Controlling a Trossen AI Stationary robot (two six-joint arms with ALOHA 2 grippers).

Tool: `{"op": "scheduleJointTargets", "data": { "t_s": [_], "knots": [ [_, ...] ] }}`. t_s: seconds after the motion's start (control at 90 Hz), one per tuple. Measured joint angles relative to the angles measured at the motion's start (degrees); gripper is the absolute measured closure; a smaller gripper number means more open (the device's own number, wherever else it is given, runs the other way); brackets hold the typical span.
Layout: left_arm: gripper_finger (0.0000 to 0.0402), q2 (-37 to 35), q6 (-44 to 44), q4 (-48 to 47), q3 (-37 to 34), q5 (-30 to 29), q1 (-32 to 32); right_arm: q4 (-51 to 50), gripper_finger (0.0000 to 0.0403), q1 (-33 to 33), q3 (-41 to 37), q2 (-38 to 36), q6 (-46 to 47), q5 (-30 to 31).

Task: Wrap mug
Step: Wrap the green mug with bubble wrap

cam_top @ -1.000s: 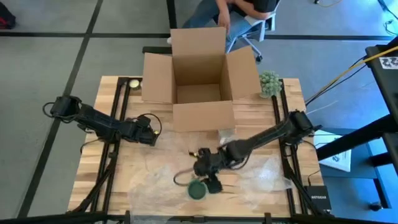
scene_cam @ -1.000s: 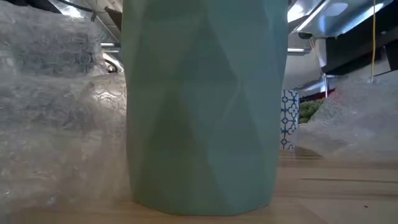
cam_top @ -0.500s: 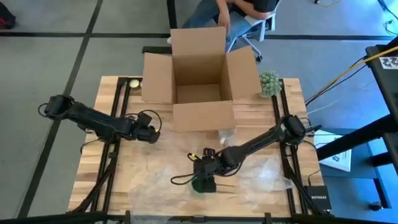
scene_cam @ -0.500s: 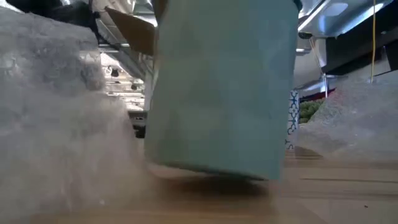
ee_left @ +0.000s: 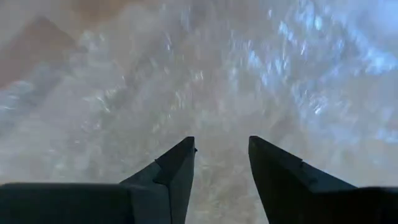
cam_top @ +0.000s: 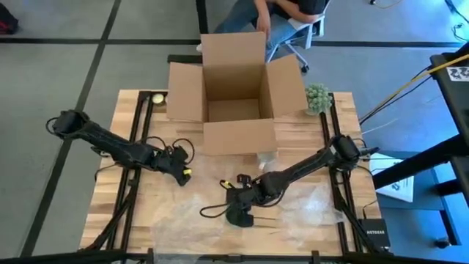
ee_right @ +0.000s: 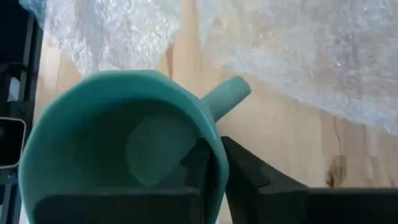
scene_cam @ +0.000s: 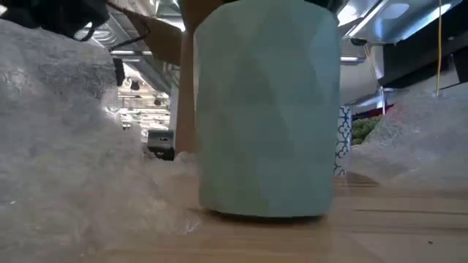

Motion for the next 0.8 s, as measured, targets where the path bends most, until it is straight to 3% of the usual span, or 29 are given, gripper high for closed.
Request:
{"op": "scheduleJointTargets", "data": {
  "t_s": [0.156, 0.389, 0.556, 0.8],
  "knots": [
    [0.0266, 3.61, -7.43, -2.44, -1.39, -4.24, 1.83, -0.16, 0.0394, 0.03, 0.06, 0.11, -0.72, 0.02],
    [0.0266, 3.06, -20.84, -16.60, -1.62, -10.72, 3.88, -0.33, 0.0398, 0.02, 0.04, 0.19, -0.92, 0.45],
    [0.0266, -0.14, -19.77, -16.75, -0.70, -12.41, 3.43, -1.70, 0.0399, 0.04, -0.28, -1.68, -2.58, 1.42],
    [0.0266, -6.20, -15.34, -15.92, 2.87, -20.05, 0.04, -2.57, 0.0400, -0.81, -0.21, -6.42, -3.68, 2.91]
  ]
}}
